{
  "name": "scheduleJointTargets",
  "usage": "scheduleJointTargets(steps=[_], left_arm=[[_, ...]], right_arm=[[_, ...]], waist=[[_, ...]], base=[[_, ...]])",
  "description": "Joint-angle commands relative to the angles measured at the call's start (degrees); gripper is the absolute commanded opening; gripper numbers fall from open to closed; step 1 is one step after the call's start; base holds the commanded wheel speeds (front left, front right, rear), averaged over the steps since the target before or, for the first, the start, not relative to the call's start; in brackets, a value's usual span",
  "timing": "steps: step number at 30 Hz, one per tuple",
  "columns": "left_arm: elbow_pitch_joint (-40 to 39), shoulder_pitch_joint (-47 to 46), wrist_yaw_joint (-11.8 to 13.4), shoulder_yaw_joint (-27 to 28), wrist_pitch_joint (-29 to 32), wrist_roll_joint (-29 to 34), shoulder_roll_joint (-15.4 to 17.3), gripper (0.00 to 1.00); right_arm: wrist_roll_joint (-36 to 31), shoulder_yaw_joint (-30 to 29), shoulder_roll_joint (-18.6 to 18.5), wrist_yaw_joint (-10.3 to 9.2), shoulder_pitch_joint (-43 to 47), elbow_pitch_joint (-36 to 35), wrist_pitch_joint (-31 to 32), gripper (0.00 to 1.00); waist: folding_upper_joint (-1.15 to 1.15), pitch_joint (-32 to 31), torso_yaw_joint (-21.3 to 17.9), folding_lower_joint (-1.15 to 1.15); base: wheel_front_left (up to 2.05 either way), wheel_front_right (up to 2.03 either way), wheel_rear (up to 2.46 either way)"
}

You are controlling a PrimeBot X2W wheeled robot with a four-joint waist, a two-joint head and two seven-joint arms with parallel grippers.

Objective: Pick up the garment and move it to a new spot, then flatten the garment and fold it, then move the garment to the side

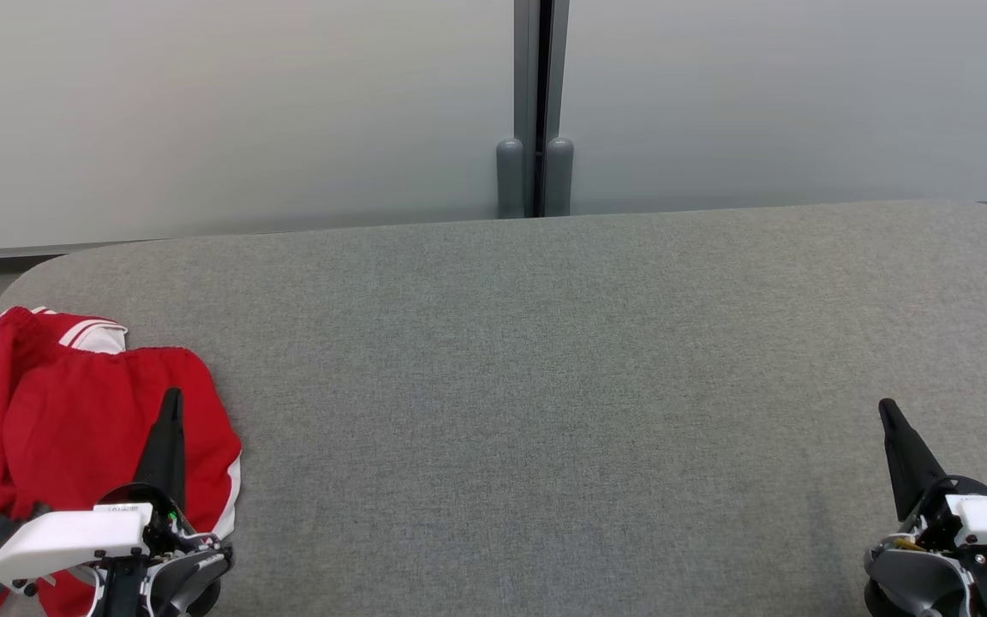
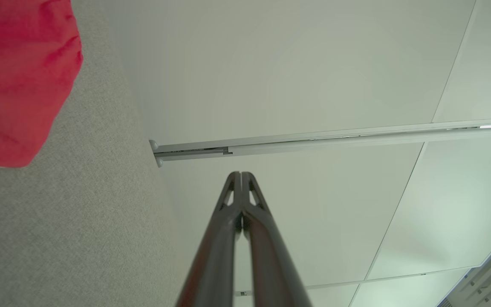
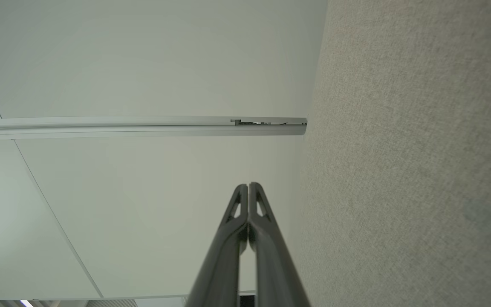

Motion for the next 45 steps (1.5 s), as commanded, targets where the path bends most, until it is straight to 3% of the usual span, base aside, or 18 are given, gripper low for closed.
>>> scheduleJointTargets(steps=[1, 24, 25, 39, 45], left_arm=[[0.0, -0.7, -0.2, 0.2, 0.1, 0.0, 0.3, 0.00], [0.0, -0.7, -0.2, 0.2, 0.1, 0.0, 0.3, 0.00], [0.0, 0.0, 0.0, 0.0, 0.0, 0.0, 0.0, 1.00], [-0.5, 0.8, 0.0, -1.0, -3.4, 1.7, -0.3, 1.00], [-2.0, 0.7, 0.0, -1.2, -5.0, 6.2, -0.3, 1.00]], right_arm=[[-0.2, 0.0, -0.3, 0.03, -0.5, -0.2, 0.1, 0.00], [-0.2, 0.0, -0.3, 0.03, -0.5, -0.2, 0.1, 0.00], [0.0, 0.0, 0.0, 0.00, 0.0, 0.0, 0.0, 1.00], [0.0, 2.8, 0.4, -0.04, -0.4, -1.2, -3.4, 1.00], [-2.8, 3.7, 0.3, -0.03, -0.9, -3.2, -5.0, 1.00]], waist=[[0.00, 0.0, 0.0, 0.00], [0.00, 0.0, 0.0, 0.00], [0.00, 0.0, 0.0, 0.00], [0.00, 0.1, 0.1, 0.00], [0.00, 0.2, 0.2, 0.00]], base=[[0.00, 0.00, 0.00], [0.00, 0.00, 0.00], [0.00, 0.00, 0.00], [0.00, 0.00, 0.00], [0.00, 0.00, 0.00]])
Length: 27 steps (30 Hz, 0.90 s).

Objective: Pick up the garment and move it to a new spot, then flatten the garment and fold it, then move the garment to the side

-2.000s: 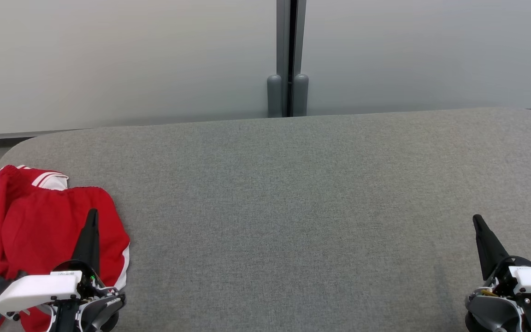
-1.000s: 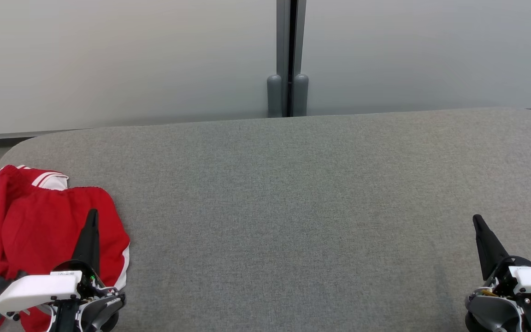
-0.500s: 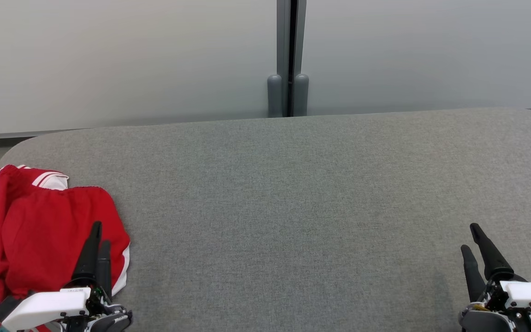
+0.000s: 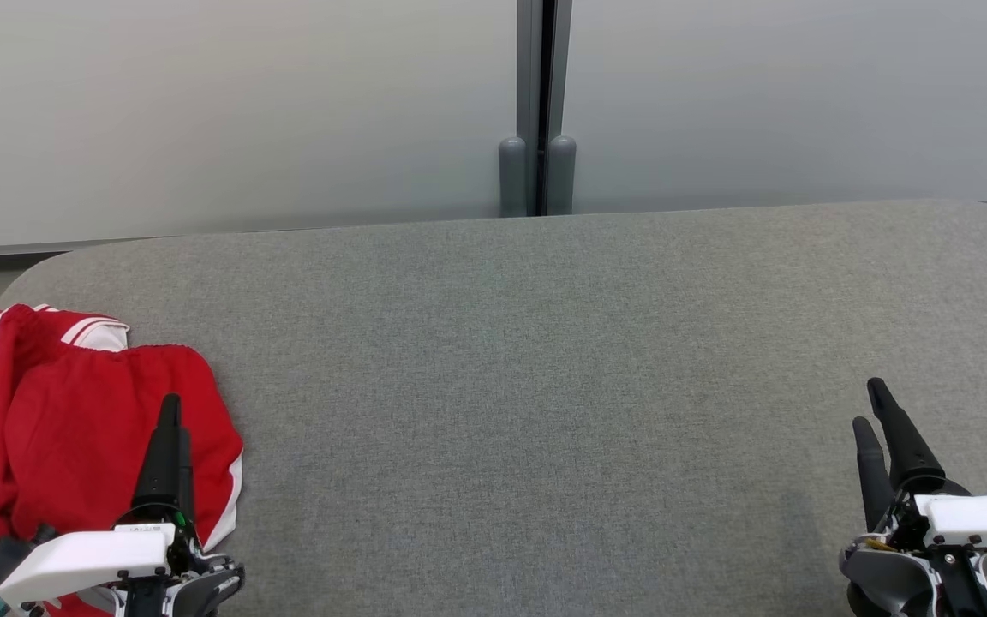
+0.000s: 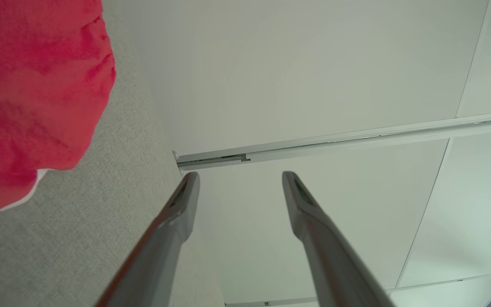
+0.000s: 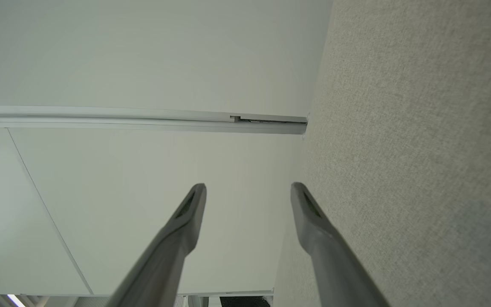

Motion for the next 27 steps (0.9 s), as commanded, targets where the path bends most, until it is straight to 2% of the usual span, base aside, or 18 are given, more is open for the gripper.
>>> scheduleJointTargets(steps=[1, 5, 8, 13, 27], left_arm=[[-1.9, -1.8, -0.2, -0.1, -0.8, 3.1, 0.6, 1.00], [-2.7, -1.8, -0.2, -0.3, -1.5, 6.8, 0.6, 1.00], [-3.7, -1.8, -0.1, -0.6, -2.3, 13.1, 0.6, 1.00], [-5.3, -1.5, 1.2, -1.7, -3.4, 20.1, 0.7, 1.00], [-5.2, -0.6, 4.0, -4.3, -6.5, 40.1, 0.8, 1.00]], right_arm=[[-1.9, 0.3, -0.6, 0.21, -1.7, -2.0, -1.0, 1.00], [-4.9, 1.5, -0.8, 0.21, -2.1, -2.8, -1.7, 1.00], [-8.7, 2.6, -1.1, 0.22, -2.5, -3.6, -2.4, 1.00], [-14.8, 4.4, -1.3, 0.23, -3.0, -4.6, -3.6, 1.00], [-38.0, 7.7, -2.7, 0.26, -3.6, -5.3, -6.7, 1.00]], waist=[[0.00, 0.0, 0.0, 0.00], [0.00, 0.0, 0.1, 0.00], [0.00, 0.1, 0.2, 0.00], [0.00, 0.1, 0.3, 0.00], [0.00, 0.0, 0.5, 0.00]], base=[[0.00, 0.00, 0.00], [0.00, 0.00, 0.00], [0.00, 0.00, 0.00], [0.00, 0.00, 0.00], [0.00, 0.00, 0.00]])
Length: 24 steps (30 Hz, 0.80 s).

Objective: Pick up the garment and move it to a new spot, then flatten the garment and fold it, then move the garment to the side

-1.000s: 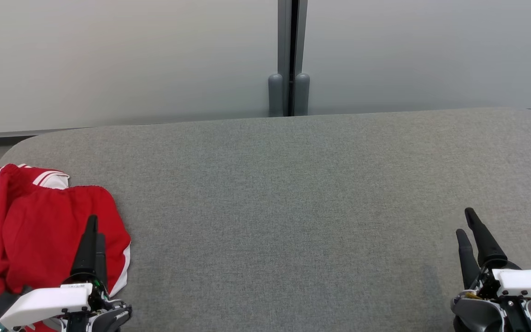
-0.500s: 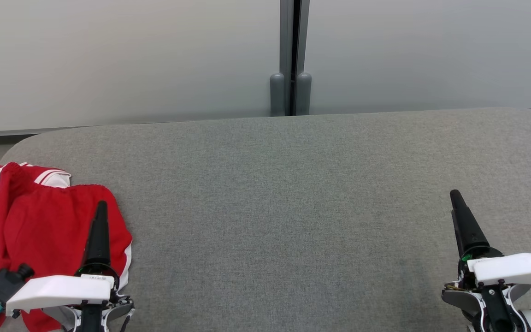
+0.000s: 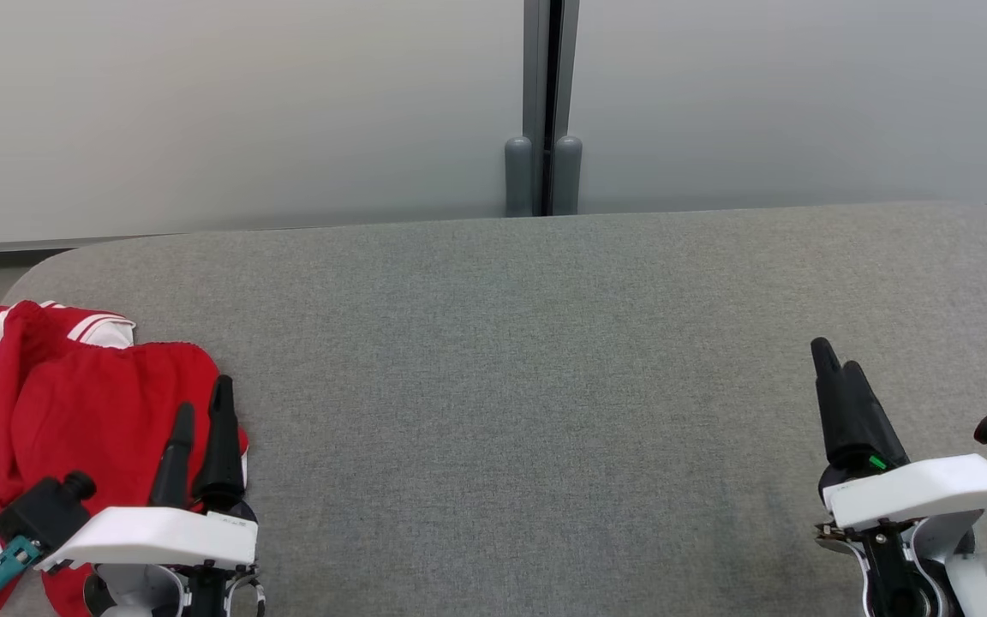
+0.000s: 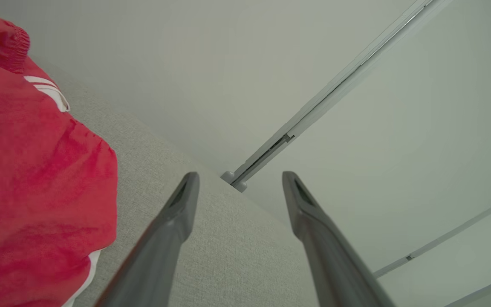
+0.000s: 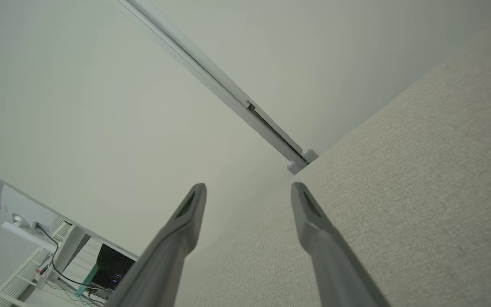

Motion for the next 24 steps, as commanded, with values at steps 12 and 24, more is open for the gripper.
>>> scheduleJointTargets(steps=[12, 24], left_arm=[[-0.9, -0.2, 0.5, -0.1, -2.5, 10.9, 0.5, 1.00], [-1.2, -0.1, 0.9, -0.2, -4.3, 17.9, 0.6, 1.00]], right_arm=[[-14.0, 0.7, -0.3, 0.29, -1.3, -0.3, -2.8, 1.00], [-21.5, 1.4, -0.1, 0.31, -1.9, 1.0, -4.6, 1.00]], waist=[[0.00, 0.1, 0.3, 0.00], [0.00, 0.1, 0.4, 0.00]], base=[[0.00, 0.00, 0.00], [0.00, 0.00, 0.00]])
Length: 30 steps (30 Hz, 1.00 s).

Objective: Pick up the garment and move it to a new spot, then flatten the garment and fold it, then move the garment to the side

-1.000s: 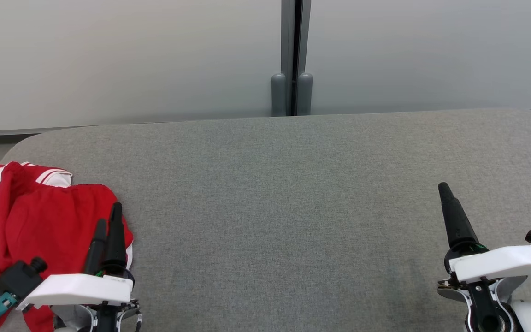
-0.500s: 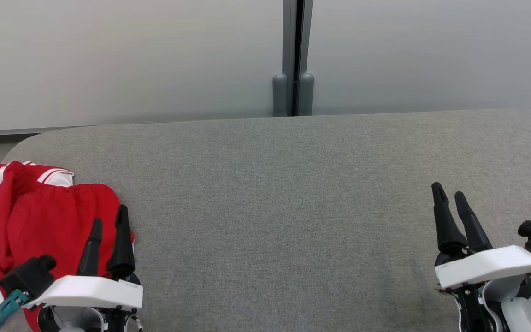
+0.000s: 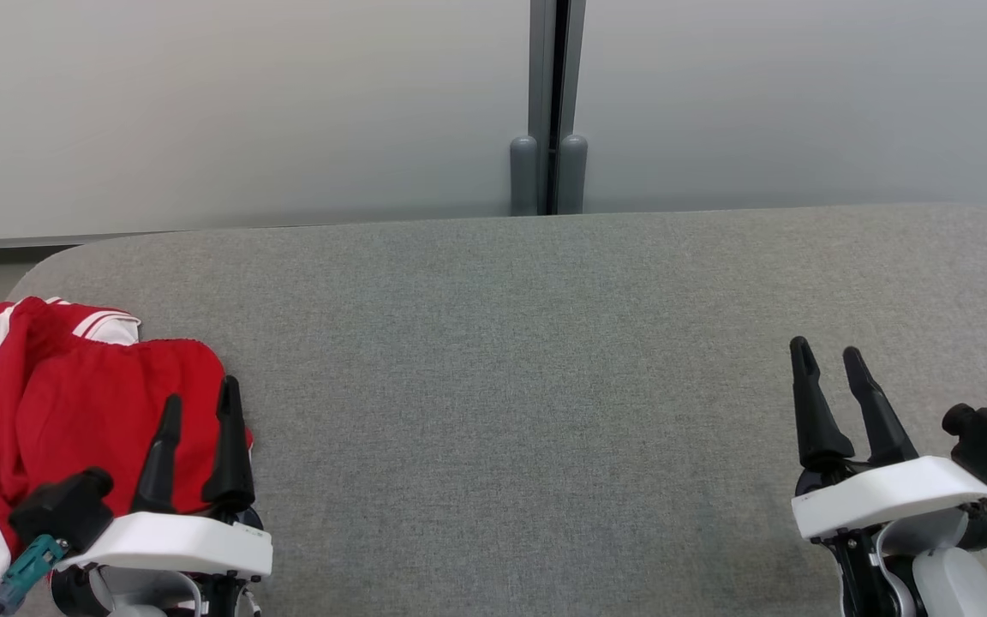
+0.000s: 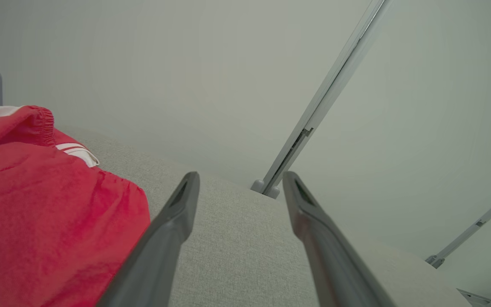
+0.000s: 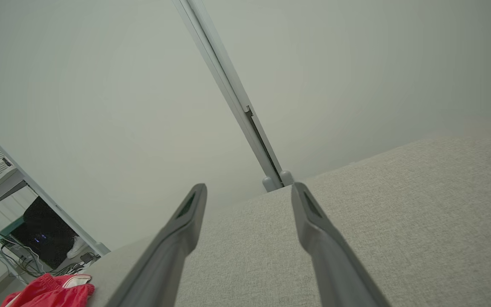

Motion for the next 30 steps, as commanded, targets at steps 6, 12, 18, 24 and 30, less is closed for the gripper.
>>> scheduleJointTargets(steps=[6, 12, 18, 24, 30], left_arm=[[-1.3, -0.5, 0.6, -0.4, -1.2, 3.9, 0.4, 1.00], [-1.9, -0.3, 0.9, -0.6, -2.1, 6.7, 0.4, 1.00], [-2.0, -0.2, 1.0, -1.0, -2.9, 9.6, 0.5, 1.00], [-2.0, -0.1, 1.1, -1.3, -3.7, 12.2, 0.5, 1.00], [-2.1, 0.5, 1.2, -1.7, -4.4, 15.0, 0.5, 1.00]], right_arm=[[-4.3, 0.7, -0.2, 0.31, -1.5, -0.3, -1.4, 1.00], [-7.5, 1.4, -0.2, 0.31, -1.9, -0.3, -2.2, 1.00], [-10.9, 2.2, -0.3, 0.30, -2.1, -0.2, -3.1, 1.00], [-13.9, 2.7, -0.3, 0.31, -2.3, 0.0, -3.8, 1.00], [-17.0, 3.0, -0.3, 0.32, -2.4, -0.2, -4.6, 1.00]], waist=[[0.00, 0.0, 0.0, 0.00], [0.00, 0.0, 0.1, 0.00], [0.00, 0.0, 0.1, 0.00], [0.00, 0.0, 0.1, 0.00], [0.00, -0.1, 0.1, 0.00]], base=[[0.00, 0.00, 0.00], [0.00, 0.00, 0.00], [0.00, 0.00, 0.00], [0.00, 0.00, 0.00], [0.00, 0.00, 0.00]])
